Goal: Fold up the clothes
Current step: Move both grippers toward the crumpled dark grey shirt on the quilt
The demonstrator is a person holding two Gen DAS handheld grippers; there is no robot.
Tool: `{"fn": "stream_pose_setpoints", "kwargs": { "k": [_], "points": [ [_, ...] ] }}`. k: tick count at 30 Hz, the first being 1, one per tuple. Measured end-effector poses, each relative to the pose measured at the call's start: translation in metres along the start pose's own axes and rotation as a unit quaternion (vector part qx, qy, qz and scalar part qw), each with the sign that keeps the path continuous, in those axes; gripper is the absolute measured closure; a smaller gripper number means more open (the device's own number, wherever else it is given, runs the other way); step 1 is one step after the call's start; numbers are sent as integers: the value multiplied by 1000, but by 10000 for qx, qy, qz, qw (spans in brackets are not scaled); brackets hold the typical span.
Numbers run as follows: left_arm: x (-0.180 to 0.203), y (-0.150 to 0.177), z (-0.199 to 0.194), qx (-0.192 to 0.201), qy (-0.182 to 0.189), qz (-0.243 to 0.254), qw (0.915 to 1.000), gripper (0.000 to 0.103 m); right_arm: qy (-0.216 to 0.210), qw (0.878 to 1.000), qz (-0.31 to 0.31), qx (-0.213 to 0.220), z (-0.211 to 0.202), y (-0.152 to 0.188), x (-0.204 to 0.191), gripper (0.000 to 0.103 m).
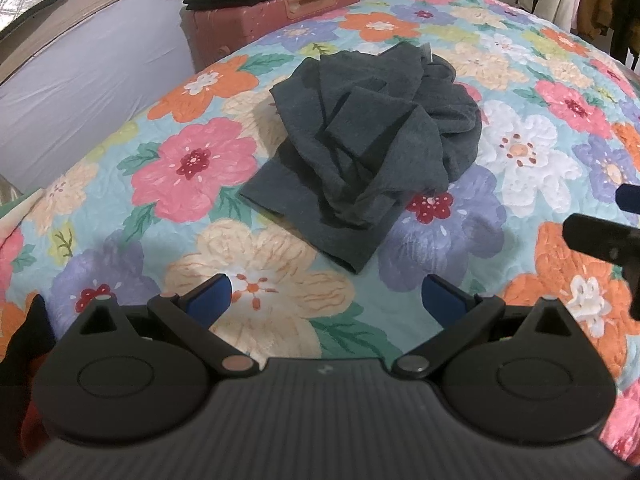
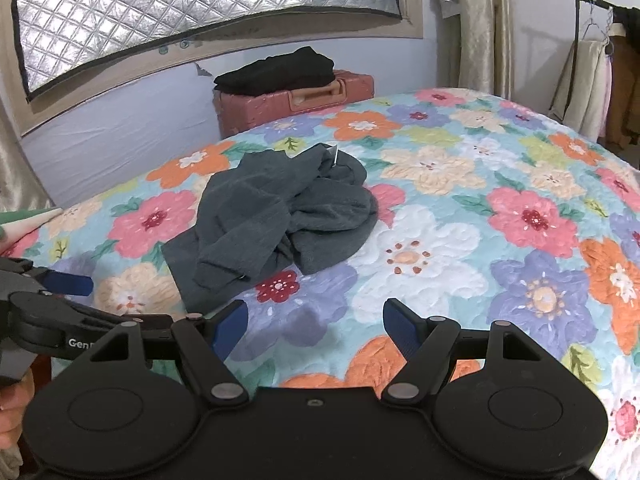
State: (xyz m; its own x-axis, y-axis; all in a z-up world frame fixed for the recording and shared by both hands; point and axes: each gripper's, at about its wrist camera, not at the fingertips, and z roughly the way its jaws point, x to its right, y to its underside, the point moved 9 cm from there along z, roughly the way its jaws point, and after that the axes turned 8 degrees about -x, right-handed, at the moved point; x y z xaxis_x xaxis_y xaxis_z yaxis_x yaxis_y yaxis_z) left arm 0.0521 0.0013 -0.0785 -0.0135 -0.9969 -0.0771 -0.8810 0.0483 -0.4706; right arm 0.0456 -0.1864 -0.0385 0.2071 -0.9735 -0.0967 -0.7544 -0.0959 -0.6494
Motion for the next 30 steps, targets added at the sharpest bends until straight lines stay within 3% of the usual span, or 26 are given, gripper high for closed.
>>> {"fn": "stream_pose_setpoints", "kwargs": {
  "k": [6, 11, 19, 30],
  "points": [
    [0, -1, 0, 21, 9, 21, 10000, 0, -23, 10000, 47, -53, 4, 1, 2, 24],
    [-2, -2, 0, 44, 264, -99, 9996, 0, -111, 9998, 111, -159, 8, 4, 2, 24],
    [-12, -3, 7, -35, 200, -232, 9995, 0, -452, 9986, 223, -168, 11, 4, -3, 21],
    [-32, -12, 19, 119, 237, -251, 9993, 0, -412, 9988, 163, -218, 22, -4, -5, 21]
  ]
}}
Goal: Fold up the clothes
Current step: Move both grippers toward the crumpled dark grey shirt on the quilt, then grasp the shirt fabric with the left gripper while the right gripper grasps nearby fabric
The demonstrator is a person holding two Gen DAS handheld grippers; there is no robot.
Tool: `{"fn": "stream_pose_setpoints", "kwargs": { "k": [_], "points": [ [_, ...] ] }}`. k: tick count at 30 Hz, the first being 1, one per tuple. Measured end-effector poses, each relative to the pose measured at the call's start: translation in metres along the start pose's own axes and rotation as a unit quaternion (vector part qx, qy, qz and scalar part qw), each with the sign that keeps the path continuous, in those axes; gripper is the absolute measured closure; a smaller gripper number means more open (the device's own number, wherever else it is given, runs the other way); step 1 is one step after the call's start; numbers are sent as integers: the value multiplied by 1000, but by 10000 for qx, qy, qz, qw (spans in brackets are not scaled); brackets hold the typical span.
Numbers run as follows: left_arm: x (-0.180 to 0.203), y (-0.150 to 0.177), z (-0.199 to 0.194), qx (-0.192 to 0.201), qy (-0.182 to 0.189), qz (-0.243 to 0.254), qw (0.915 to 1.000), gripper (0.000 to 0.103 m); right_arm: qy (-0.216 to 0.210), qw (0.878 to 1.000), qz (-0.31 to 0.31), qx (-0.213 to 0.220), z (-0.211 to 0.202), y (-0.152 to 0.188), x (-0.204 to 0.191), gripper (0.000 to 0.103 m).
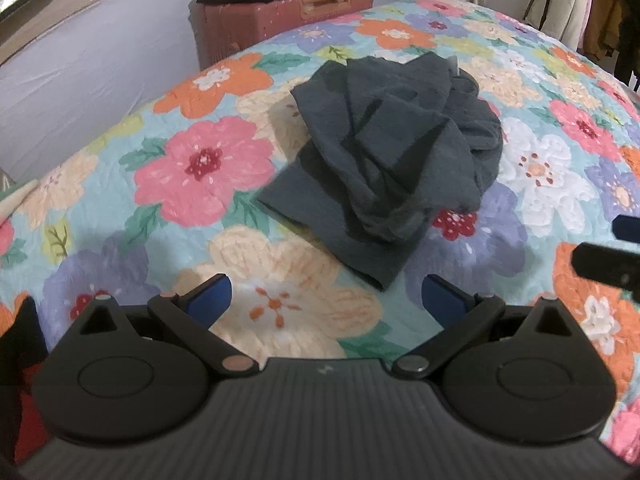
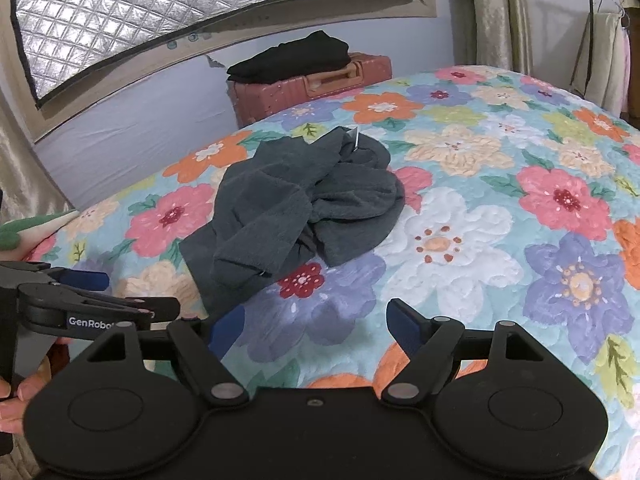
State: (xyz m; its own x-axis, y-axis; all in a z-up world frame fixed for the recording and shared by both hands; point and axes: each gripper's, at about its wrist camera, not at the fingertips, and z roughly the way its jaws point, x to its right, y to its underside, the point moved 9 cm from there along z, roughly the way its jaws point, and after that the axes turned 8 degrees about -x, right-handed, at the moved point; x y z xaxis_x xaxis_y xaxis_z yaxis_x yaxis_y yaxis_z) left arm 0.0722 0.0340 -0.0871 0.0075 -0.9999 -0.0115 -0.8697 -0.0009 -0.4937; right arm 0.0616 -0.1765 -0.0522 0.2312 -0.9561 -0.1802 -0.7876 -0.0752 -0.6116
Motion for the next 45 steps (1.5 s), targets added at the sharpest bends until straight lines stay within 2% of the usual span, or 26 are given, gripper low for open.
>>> {"fn": "stream_pose_setpoints", "kwargs": {
  "k": [5, 9, 13, 16, 19, 23, 25, 27, 30, 31, 33, 35, 38, 39, 40, 41, 42, 44, 45],
  "points": [
    [-17, -10, 16, 54, 217, -214, 9995, 2, -140, 9997, -103, 161, 3, -10, 5, 18],
    [-21, -26, 30, 266, 747, -188, 9967, 2, -455, 9987, -150, 174, 20, -19, 9, 16],
    [-26, -31, 47, 323, 723, -88, 9968, 6, -498, 9986, 31, -163, 58, -16, 16, 16],
    [-35, -35, 54, 493, 671, -176, 9964, 7, -748, 9969, 156, -181, 68, -21, 17, 16],
    [-46, -41, 65, 571, 698, -448, 9949, 9, -734, 9970, 216, -118, 77, -34, 24, 16],
    [-42, -61, 85, 287, 743, -627, 9948, 9, -746, 9960, 493, 0, 92, -60, 40, 16],
    [-32, -66, 101, -175, 595, -347, 9975, 10, -796, 9948, 640, -8, 106, -74, 49, 16],
    [-31, -58, 112, -494, 808, -458, 9944, 9, -962, 9918, 819, -177, 126, -84, 57, 16],
    [-42, -56, 110, -384, 1236, -627, 9896, 9, -1319, 9819, 1209, -628, 155, -80, 57, 16],
    [-46, -59, 110, -366, 1354, -793, 9869, 8, -1354, 9815, 1206, -619, 160, -79, 56, 14],
    [-52, -64, 113, -258, 1517, -1137, 9815, 0, -1373, 9829, 1131, -475, 163, -80, 52, 13],
    [-51, -66, 119, -129, 1471, -1166, 9821, 0, -1432, 9826, 1129, -361, 168, -85, 48, 13],
    [-42, -67, 123, 70, 1125, -770, 9906, 0, -1513, 9825, 1071, -191, 180, -95, 41, 14],
    [-41, -67, 123, 108, 1078, -763, 9912, 0, -1443, 9851, 926, -158, 183, -98, 36, 18],
    [-39, -68, 123, 138, 1093, -745, 9911, 0, -1365, 9875, 772, -126, 186, -100, 30, 42],
    [-38, -69, 122, 157, 1131, -693, 9910, 6, -1407, 9875, 694, -166, 188, -99, 22, 69],
    [-34, -70, 120, 186, 1174, -545, 9914, 22, -1460, 9871, 622, -213, 190, -98, 14, 79],
    [-26, -70, 114, 222, 1473, -402, 9880, 42, -1434, 9875, 640, -115, 186, -96, 5, 83],
    [-22, -71, 111, 235, 1648, -369, 9854, 49, -1417, 9884, 536, -47, 182, -94, 1, 84]
  ]
}}
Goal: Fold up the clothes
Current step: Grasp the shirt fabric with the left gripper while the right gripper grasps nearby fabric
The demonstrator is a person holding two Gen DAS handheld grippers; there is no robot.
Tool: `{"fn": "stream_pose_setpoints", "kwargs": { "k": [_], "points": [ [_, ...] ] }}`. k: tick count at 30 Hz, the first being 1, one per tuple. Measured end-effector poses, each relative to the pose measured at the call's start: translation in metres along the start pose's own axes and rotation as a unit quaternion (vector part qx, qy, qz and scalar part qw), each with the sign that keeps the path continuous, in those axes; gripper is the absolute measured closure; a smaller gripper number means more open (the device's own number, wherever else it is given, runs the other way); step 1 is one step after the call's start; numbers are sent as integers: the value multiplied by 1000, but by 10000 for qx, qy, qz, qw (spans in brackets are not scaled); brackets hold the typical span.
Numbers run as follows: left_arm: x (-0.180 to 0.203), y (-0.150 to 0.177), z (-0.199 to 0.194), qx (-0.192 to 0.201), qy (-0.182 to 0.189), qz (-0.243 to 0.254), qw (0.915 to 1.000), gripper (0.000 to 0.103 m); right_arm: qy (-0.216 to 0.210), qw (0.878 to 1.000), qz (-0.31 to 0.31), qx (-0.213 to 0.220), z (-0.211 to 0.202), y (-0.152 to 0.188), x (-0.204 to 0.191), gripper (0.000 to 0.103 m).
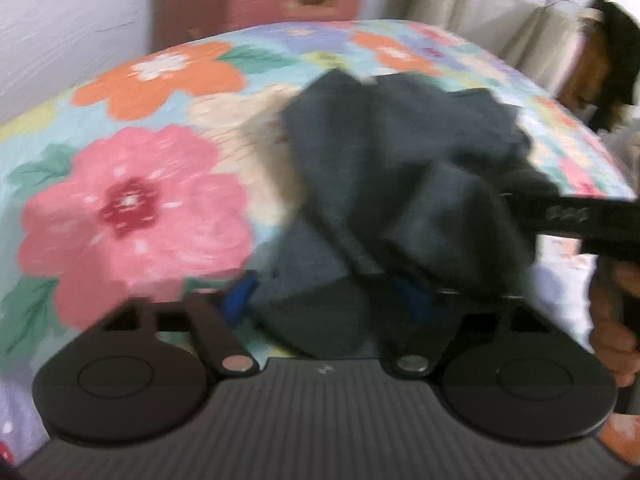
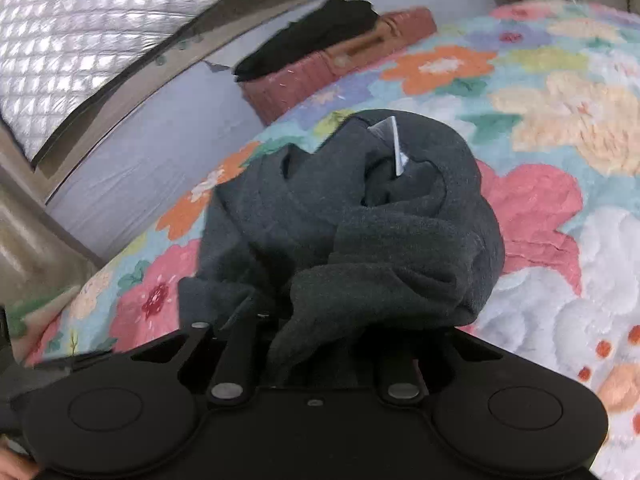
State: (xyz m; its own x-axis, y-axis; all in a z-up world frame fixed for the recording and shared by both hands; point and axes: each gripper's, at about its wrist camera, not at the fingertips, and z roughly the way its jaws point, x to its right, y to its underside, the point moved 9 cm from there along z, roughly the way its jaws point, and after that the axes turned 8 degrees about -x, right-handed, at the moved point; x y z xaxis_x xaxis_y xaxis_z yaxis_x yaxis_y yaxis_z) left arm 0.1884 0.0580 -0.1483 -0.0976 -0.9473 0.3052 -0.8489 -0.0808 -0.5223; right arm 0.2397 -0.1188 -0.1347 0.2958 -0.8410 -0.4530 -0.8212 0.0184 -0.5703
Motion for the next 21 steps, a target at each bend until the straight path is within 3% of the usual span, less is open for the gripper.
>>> {"fn": "stream_pose_setpoints", "kwargs": {
  "k": [4, 6, 13, 21],
  "points": [
    [18, 2, 1, -7, 272, 146, 9995, 61, -349, 9992, -152, 108, -22, 13, -18, 87],
    [31, 6, -1, -53, 458, 207, 9987, 73, -469, 9986, -191, 125, -38, 22, -23, 87],
    [109, 26, -12, -152, 955, 722, 9927, 74, -175, 9985, -345, 387, -109, 43, -7, 87],
    [189, 66, -43, -195, 1056, 1510, 9827, 74, 45, 9972, -417, 620, -193, 82, 8, 87]
  ]
}}
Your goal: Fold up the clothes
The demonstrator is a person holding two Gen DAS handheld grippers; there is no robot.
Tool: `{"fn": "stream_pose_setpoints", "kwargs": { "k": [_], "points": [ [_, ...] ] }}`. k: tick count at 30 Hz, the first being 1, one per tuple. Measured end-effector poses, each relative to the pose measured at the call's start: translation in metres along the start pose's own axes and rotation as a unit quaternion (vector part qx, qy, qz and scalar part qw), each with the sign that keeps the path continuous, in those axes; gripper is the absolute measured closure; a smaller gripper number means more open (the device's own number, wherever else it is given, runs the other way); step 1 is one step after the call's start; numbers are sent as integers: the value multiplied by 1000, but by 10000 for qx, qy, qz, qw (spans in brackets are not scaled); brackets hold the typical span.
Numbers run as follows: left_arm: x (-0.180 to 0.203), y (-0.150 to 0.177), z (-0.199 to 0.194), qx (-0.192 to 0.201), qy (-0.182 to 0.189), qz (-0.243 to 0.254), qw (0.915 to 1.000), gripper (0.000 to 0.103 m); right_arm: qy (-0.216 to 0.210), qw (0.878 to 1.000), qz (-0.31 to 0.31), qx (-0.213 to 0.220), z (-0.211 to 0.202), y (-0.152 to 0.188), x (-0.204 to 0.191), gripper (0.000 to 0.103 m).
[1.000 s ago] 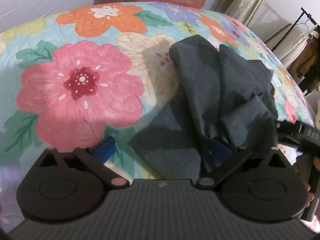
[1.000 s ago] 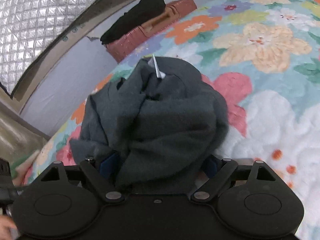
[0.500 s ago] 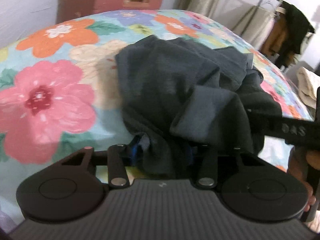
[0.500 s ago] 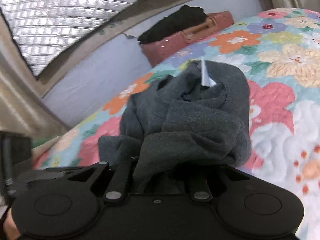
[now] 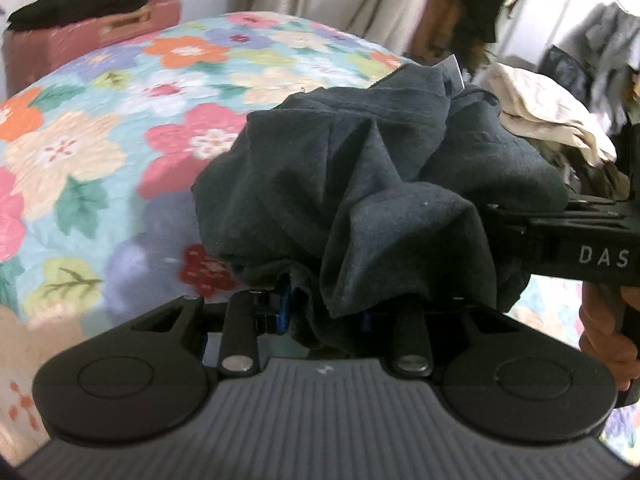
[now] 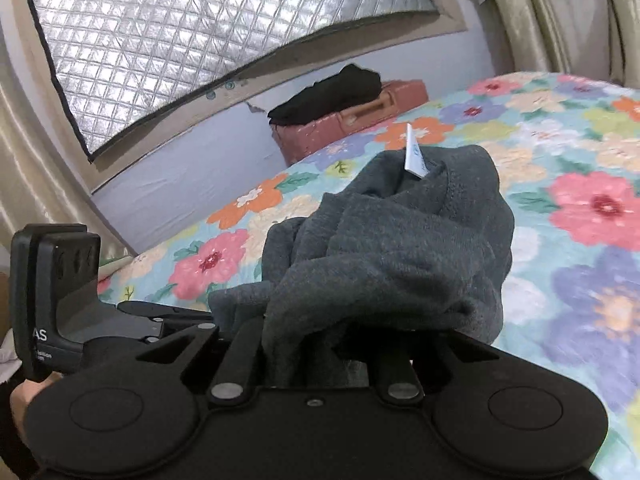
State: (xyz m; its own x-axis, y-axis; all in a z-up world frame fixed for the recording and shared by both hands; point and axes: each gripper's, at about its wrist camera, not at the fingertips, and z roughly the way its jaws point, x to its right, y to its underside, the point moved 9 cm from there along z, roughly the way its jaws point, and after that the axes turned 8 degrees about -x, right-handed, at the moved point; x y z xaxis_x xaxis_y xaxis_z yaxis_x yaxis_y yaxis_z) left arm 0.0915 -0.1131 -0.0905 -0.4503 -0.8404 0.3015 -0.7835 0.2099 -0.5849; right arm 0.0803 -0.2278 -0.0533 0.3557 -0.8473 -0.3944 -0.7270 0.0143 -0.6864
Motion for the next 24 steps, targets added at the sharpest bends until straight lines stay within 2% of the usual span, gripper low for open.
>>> {"fn": "stream_pose_setpoints", "kwargs": {
  "k": [3, 5, 8, 9, 11, 13, 15, 19, 20, 22, 23, 24],
  "points": [
    [19, 7, -7, -19, -10, 50, 10000, 74, -11, 9999, 86, 69, -20, 7, 2, 87],
    [31, 16, -10, -174, -16, 113, 9998, 74, 43, 9997, 260, 4, -29, 15, 0, 87],
    [54, 29, -13, -389, 289, 245, 9985, 74, 422, 9987, 55, -297, -46, 32, -17, 87],
    [62, 31, -15, -362, 425, 197, 9982, 74, 537, 9979, -216, -306, -57, 35, -21, 87],
    [75, 30, -17, -268, 620, 62, 9977, 74, 598, 9978, -209, -200, -73, 34, -12, 88],
    [84, 29, -17, -232, 713, -5, 9972, 74, 392, 9989, 252, -64, -90, 32, 4, 88],
    [86, 33, -16, -245, 708, -86, 9972, 74, 298, 9986, 428, 29, -98, 34, 13, 87],
    [94, 30, -8, -342, 347, -36, 9988, 74, 207, 9974, 674, 151, -101, 43, 30, 88],
    [100, 25, -4, -395, 200, 35, 9990, 74, 367, 9968, 659, 248, -102, 43, 34, 88],
    [114, 11, 4, -386, -62, 259, 9989, 74, 968, 9943, 49, 437, -104, 39, 30, 88],
    [122, 3, 5, -304, -151, 384, 9987, 74, 1153, 9916, -227, 539, -105, 36, 28, 88],
    [131, -6, 6, -222, -241, 508, 9982, 74, 1162, 9905, -320, 668, -107, 30, 29, 88]
  ]
}}
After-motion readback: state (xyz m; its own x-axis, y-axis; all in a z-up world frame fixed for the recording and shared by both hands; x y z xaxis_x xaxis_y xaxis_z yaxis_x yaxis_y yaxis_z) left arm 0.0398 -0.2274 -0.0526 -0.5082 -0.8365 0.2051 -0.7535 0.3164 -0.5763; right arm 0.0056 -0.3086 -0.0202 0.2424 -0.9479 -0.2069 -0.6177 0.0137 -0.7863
